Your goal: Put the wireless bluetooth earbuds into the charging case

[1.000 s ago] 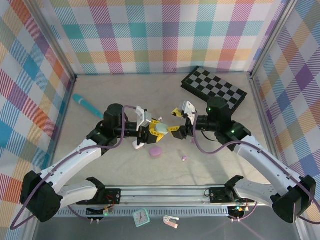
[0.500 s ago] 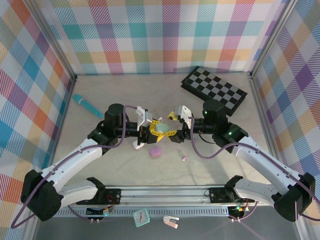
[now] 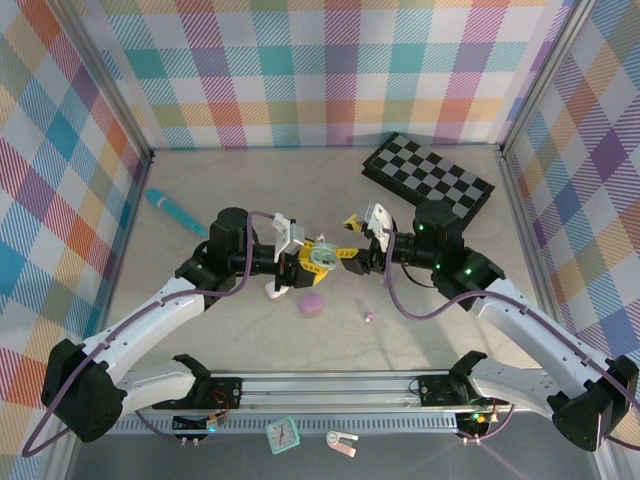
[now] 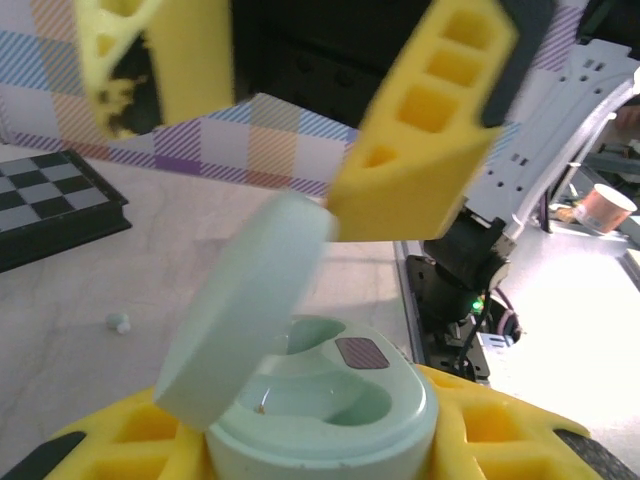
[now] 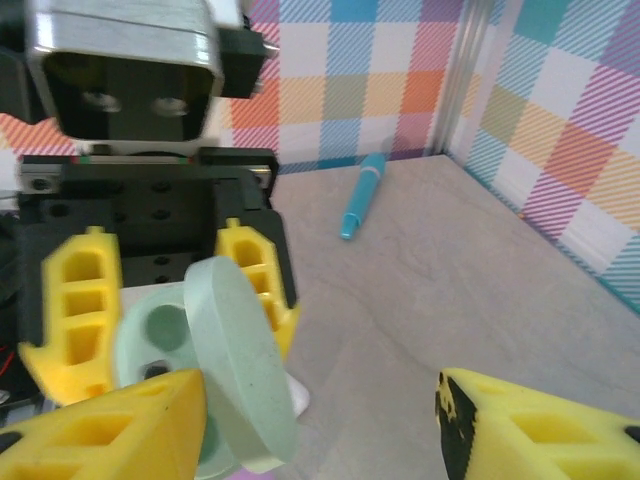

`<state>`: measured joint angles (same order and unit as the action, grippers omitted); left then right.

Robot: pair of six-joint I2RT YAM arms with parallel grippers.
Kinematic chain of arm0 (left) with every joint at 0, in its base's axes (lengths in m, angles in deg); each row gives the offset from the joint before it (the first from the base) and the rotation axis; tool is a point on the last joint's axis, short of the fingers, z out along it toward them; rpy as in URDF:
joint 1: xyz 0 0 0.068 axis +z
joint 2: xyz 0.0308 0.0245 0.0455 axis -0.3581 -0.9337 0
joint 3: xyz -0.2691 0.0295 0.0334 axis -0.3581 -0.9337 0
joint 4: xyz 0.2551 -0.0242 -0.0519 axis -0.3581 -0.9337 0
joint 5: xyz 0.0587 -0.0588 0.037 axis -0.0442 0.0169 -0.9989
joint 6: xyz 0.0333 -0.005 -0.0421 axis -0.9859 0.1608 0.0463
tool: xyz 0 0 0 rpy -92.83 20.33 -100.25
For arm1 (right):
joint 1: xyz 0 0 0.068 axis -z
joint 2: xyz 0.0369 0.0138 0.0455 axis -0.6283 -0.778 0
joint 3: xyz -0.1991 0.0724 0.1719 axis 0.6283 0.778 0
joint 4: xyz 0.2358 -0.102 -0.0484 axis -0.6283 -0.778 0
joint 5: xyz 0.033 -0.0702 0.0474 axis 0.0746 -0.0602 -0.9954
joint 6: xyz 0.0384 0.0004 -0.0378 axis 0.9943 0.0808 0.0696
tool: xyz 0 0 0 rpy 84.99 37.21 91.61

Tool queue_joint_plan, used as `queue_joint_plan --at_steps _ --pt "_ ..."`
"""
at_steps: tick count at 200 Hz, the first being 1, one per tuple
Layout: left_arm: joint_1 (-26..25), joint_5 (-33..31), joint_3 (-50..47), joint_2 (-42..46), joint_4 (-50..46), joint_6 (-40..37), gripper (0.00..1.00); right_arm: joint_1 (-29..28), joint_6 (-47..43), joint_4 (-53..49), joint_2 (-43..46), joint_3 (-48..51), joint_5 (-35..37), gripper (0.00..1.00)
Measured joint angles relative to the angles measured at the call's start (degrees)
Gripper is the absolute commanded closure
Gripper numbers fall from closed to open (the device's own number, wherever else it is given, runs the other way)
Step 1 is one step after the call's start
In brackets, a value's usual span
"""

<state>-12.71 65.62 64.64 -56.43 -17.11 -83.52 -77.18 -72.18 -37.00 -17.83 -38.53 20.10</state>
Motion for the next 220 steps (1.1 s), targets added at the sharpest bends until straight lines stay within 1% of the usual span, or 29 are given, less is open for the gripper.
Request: queue_joint_plan --at_steps 33,52,71,74,108,128,151,161,172,187,220 --pt "-0.1 1.2 0.0 0.1 0.2 0.0 0.68 0.0 0.2 0.0 -1.7 0.0 0.6 0.47" --pt "-0.1 1.2 0.0 0.1 0.2 0.0 0.68 0.0 -0.1 -0.5 -2.7 -0.2 -0.8 0.51" --pt "-0.1 1.6 0.0 0.1 0.2 0.0 0.68 0.0 -1.7 -2.0 -3.7 -1.1 -3.6 0.63" --pt "-0.1 1.6 0.0 0.1 0.2 0.0 0.68 0.0 -1.9 -2.5 -4.0 -1.4 -4.5 0.67" --pt "-0.1 1.9 0.0 0.1 0.4 0.0 0.68 0.0 -4.4 -5.1 -5.1 -3.3 -8.2 0.87" --pt "-0.2 2.4 0.0 0.2 0.4 0.0 0.68 0.1 -5.0 -5.6 -5.3 -3.6 -8.9 0.96" --pt "-0.2 2.4 0.0 0.2 0.4 0.0 0.67 0.1 -5.6 -6.2 -5.3 -3.9 -9.2 1.0" --pt "-0.2 2.5 0.0 0.2 0.4 0.0 0.65 0.1 -5.7 -6.3 -5.3 -3.9 -9.2 1.0" --pt "-0.3 2.3 0.0 0.2 0.5 0.0 0.54 0.1 -5.8 -6.3 -5.2 -3.9 -9.1 1.0" --pt "-0.4 1.9 0.0 0.2 0.7 -0.2 0.43 0.1 -5.7 -6.3 -5.2 -3.9 -9.1 1.0" --pt "-0.4 -0.4 -0.1 0.2 1.3 -0.1 0.34 0.1 -5.3 -4.7 -5.1 -3.9 -7.3 1.0"
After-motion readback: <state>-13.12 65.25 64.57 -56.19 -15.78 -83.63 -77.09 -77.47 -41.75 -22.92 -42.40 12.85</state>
